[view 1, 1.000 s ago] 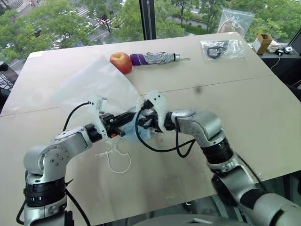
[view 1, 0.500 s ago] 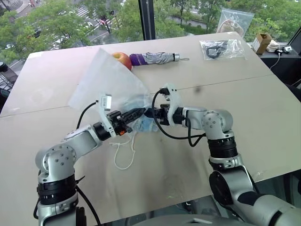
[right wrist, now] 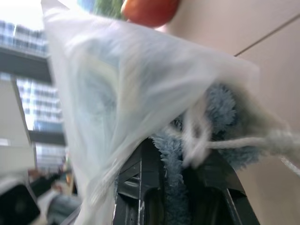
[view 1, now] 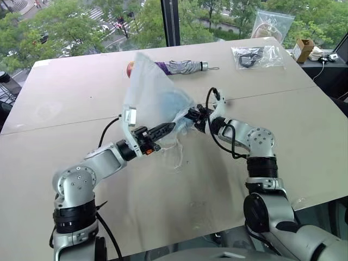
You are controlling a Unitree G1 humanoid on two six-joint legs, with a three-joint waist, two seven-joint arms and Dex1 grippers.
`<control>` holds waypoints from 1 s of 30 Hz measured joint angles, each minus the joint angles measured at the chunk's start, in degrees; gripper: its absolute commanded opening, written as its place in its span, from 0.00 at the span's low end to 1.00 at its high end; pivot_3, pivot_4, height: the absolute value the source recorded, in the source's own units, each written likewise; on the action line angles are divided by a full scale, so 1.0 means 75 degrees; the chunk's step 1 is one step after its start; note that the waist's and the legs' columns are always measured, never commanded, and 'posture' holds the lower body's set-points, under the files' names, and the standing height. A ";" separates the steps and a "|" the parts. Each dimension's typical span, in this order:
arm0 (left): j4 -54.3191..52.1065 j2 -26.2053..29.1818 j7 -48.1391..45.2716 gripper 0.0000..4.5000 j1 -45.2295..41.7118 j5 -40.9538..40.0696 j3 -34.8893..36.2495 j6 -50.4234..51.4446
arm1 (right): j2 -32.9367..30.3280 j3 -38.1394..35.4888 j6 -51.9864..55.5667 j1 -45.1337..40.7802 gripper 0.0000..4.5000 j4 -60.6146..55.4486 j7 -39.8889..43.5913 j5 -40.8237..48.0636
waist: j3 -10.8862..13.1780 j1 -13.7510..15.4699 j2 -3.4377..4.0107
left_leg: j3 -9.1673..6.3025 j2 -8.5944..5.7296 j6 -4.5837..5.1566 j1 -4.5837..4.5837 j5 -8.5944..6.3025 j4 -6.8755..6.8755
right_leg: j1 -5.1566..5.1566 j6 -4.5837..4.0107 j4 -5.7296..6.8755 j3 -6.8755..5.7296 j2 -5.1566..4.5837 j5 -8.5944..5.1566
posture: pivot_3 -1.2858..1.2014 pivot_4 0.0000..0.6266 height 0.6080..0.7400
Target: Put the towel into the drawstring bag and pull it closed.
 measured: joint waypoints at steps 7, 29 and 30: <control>0.0272 -0.0172 0.0063 0.00 -0.0326 0.0207 -0.0370 -0.0240 | 0.0001 0.0216 -0.1223 -0.0009 0.01 0.0537 -0.1540 0.1944 | 0.0000 0.0006 0.0000 | 0.0017 0.0001 0.0004 -0.0002 0.0000 0.0003 | 0.0002 0.0000 0.0001 -0.0001 0.0003 0.0000 | 0.52 0.24 1.00; 0.1792 -0.0595 -0.0895 0.00 -0.1527 0.1698 -0.0907 -0.1220 | 0.0003 0.1590 -0.3073 -0.0361 0.80 0.0761 -0.4214 0.4471 | 0.0001 -0.0001 0.0001 | 0.0024 0.0012 0.0007 -0.0007 -0.0001 0.0006 | 0.0000 0.0001 0.0002 0.0002 0.0010 -0.0001 | 0.52 0.24 1.00; 0.1811 -0.0554 -0.0927 0.00 -0.1524 0.1741 -0.0889 -0.1220 | 0.0002 0.1593 -0.3044 -0.0357 0.80 0.0670 -0.4269 0.4471 | 0.0001 -0.0001 0.0001 | 0.0022 0.0012 0.0007 -0.0007 -0.0001 0.0006 | 0.0000 0.0001 0.0001 0.0002 0.0010 -0.0001 | 0.52 0.24 1.00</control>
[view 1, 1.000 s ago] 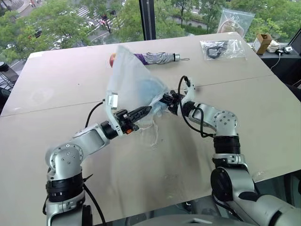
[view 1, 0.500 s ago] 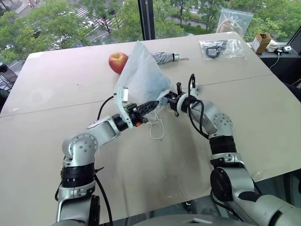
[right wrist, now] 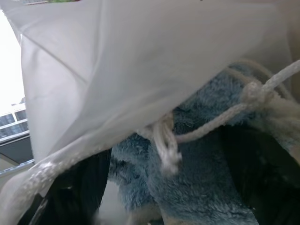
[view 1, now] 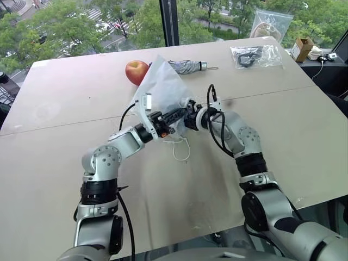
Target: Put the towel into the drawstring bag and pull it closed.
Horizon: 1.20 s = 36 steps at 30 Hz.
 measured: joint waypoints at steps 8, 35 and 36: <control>0.0242 0.0460 -0.0273 0.00 0.0042 0.0173 0.0307 -0.0021 | -0.0050 0.0231 0.1067 0.0444 0.80 -0.1295 -0.0340 0.0348 | -0.0001 0.0004 0.0000 | -0.0004 0.0018 0.0000 0.0000 0.0000 -0.0001 | 0.0000 -0.0001 -0.0001 -0.0006 0.0005 -0.0001 | 0.52 0.24 1.00; 0.0540 0.0521 -0.0348 0.00 -0.0442 0.0398 0.0314 -0.0023 | -0.3243 0.4306 -0.0968 0.0254 0.60 -0.0710 0.8235 -1.0345 | 0.0006 0.0085 -0.0002 | -0.0007 -0.0016 -0.0022 -0.0012 0.0013 0.0012 | 0.0000 0.0002 -0.0018 -0.0006 -0.0014 0.0001 | 0.52 0.24 1.00; 0.0539 0.0524 -0.0348 0.00 -0.0441 0.0398 0.0314 -0.0020 | -0.3246 0.4291 -0.1057 0.0184 0.48 -0.0519 0.8276 -1.0576 | 0.0006 0.0093 -0.0002 | -0.0009 -0.0022 -0.0031 -0.0013 0.0018 0.0012 | 0.0000 0.0003 -0.0020 -0.0006 -0.0019 0.0001 | 0.52 0.24 1.00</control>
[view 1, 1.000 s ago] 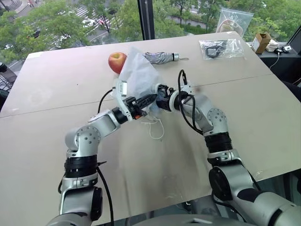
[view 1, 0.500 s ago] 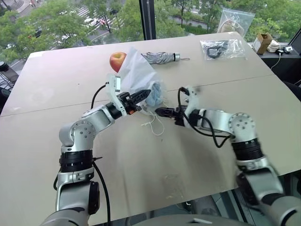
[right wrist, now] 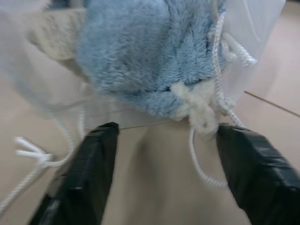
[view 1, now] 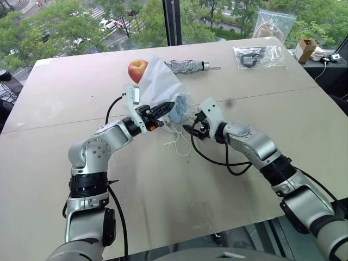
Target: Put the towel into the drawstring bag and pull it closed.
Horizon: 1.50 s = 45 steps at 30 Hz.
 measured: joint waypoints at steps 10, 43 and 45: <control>-0.0012 0.0052 0.0011 0.00 0.0002 -0.0004 0.0008 0.0007 | 0.0042 -0.0661 -0.0193 -0.0096 0.01 0.0776 0.0191 -0.1309 | 0.0000 -0.0069 0.0000 | -0.0003 0.0009 -0.0004 0.0004 0.0002 -0.0010 | -0.0003 0.0000 0.0000 0.0000 0.0005 0.0000 | 0.52 0.24 1.00; -0.0018 0.0007 -0.0161 0.00 0.0032 0.0303 -0.0004 -0.0104 | 0.1532 -0.2216 -0.2479 -0.1722 0.48 0.4897 0.0303 -0.2710 | -0.0001 -0.0078 -0.0001 | -0.0001 0.0004 -0.0013 0.0014 0.0006 -0.0006 | -0.0007 -0.0002 0.0023 0.0012 0.0003 0.0001 | 0.52 0.24 1.00; -0.0023 -0.0007 -0.0153 0.00 0.0037 0.0305 -0.0004 -0.0108 | 0.1580 -0.2274 -0.2710 -0.1838 0.37 0.5208 0.0223 -0.2785 | -0.0001 -0.0082 -0.0001 | -0.0003 0.0004 -0.0013 0.0015 0.0006 -0.0006 | -0.0007 -0.0002 0.0023 0.0016 0.0002 0.0001 | 0.52 0.24 1.00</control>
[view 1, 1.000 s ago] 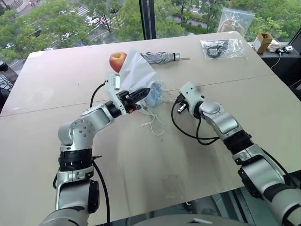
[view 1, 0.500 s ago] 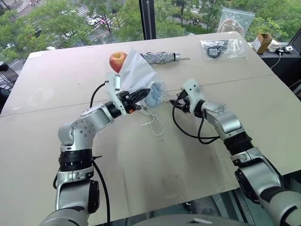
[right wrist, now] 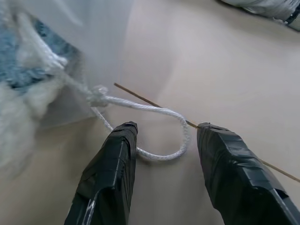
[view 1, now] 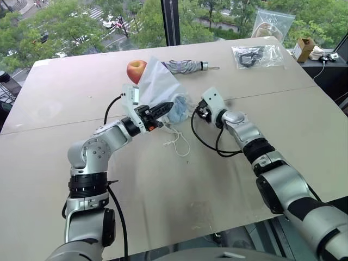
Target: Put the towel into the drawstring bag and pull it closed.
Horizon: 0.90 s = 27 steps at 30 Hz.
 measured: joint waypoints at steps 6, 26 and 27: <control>-0.0016 -0.0005 0.0053 0.00 0.0137 -0.0002 0.0009 -0.0022 | 0.0028 -0.0469 -0.0630 -0.0052 0.01 0.0614 -0.0693 -0.0117 | 0.0000 0.0003 0.0001 | -0.0002 0.0000 0.0000 0.0002 0.0000 0.0000 | 0.0000 0.0000 0.0009 0.0000 0.0000 0.0000 | 0.52 0.24 1.00; -0.0005 -0.0088 -0.0128 0.00 0.0120 0.0260 -0.0080 -0.0153 | -0.0725 0.0562 -0.1203 0.1326 0.61 -0.1811 0.1492 -0.0800 | 0.0002 -0.0004 0.0003 | 0.0000 0.0000 0.0001 0.0001 -0.0001 0.0002 | -0.0004 0.0000 0.0015 0.0003 0.0001 0.0000 | 0.52 0.24 1.00; -0.0003 -0.0088 -0.0135 0.00 0.0119 0.0266 -0.0080 -0.0153 | -0.0745 0.0574 -0.1168 0.1298 0.61 -0.1833 0.1480 -0.0870 | 0.0001 0.0001 0.0001 | -0.0006 -0.0001 0.0001 0.0005 0.0000 0.0003 | -0.0003 0.0000 0.0017 0.0006 0.0000 0.0001 | 0.52 0.24 1.00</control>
